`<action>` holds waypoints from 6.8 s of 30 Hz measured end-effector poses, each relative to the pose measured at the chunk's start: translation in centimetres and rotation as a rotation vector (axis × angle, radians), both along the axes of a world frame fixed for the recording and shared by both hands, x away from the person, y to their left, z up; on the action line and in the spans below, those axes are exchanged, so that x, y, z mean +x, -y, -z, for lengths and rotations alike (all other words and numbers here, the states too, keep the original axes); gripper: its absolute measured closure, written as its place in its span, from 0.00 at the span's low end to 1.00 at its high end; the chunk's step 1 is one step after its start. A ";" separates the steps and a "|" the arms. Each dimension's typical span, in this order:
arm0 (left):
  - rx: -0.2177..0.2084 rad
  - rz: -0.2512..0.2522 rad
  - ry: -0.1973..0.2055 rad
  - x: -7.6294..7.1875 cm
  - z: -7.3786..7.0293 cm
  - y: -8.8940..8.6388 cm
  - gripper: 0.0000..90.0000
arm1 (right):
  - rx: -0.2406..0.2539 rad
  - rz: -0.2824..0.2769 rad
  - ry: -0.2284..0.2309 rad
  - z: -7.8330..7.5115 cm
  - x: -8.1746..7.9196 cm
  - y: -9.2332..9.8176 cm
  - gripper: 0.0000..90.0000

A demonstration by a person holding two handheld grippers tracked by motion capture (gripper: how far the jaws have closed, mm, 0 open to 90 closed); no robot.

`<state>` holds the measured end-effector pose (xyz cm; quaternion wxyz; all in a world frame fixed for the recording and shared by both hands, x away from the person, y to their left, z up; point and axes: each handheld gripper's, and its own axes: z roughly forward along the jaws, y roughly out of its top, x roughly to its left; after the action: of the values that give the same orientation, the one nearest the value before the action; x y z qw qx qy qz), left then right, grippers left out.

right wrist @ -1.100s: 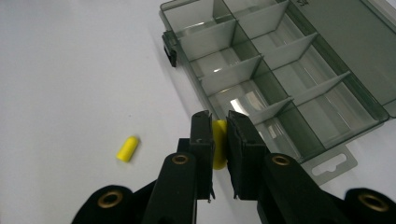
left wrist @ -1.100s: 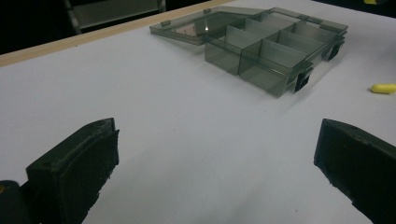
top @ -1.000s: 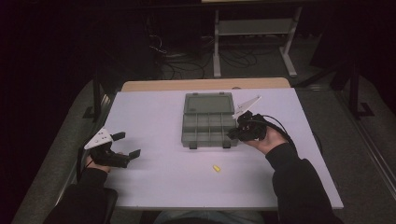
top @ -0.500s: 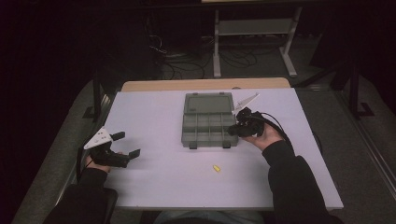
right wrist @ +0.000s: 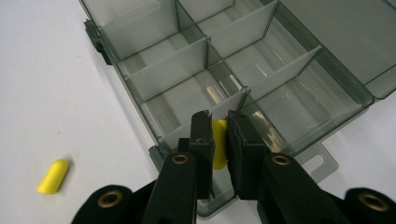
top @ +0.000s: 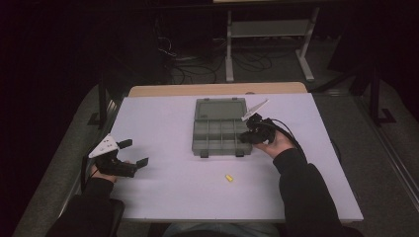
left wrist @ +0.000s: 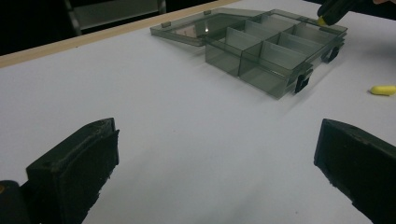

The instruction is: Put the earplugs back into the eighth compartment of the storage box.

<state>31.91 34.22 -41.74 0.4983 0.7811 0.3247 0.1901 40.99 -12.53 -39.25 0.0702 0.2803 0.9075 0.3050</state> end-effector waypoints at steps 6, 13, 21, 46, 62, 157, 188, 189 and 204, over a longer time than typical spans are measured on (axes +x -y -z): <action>-0.001 0.000 0.000 0.0 0.0 0.0 0.00 | -0.027 0.011 -0.003 0.5 0.1 -0.4 0.80; 0.003 0.002 0.002 0.0 0.0 0.0 0.00 | -0.010 -0.014 0.032 -0.5 -1.3 -0.9 0.63; 0.002 0.002 0.000 0.0 0.0 0.0 0.00 | -0.016 0.020 0.063 -1.5 -2.9 -1.6 0.27; 0.004 -0.001 0.004 -0.1 0.0 0.0 0.00 | 0.039 -0.086 0.018 -0.9 -7.7 -3.5 0.00; 0.004 0.000 0.006 -0.1 -0.1 0.0 0.00 | 0.000 -0.121 -0.026 1.8 -9.0 -4.5 0.05; 0.015 0.010 -0.005 0.0 0.1 0.2 0.00 | 0.073 -0.033 0.050 -3.7 -6.7 -0.6 0.89; 0.013 0.012 -0.005 0.0 0.1 0.2 0.00 | -0.033 0.109 -0.025 -1.5 -0.4 -1.0 0.89; 0.014 0.013 -0.004 0.0 0.1 0.2 0.00 | -0.038 0.115 -0.027 -1.4 -0.3 -1.0 0.89; 0.013 0.012 -0.004 0.0 0.1 0.2 0.00 | -0.061 0.158 -0.012 -0.9 0.0 -1.3 0.39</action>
<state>31.91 34.05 -41.79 0.4938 0.7866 0.3198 0.1875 40.94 -11.27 -38.35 0.0973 0.3507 0.8917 0.2690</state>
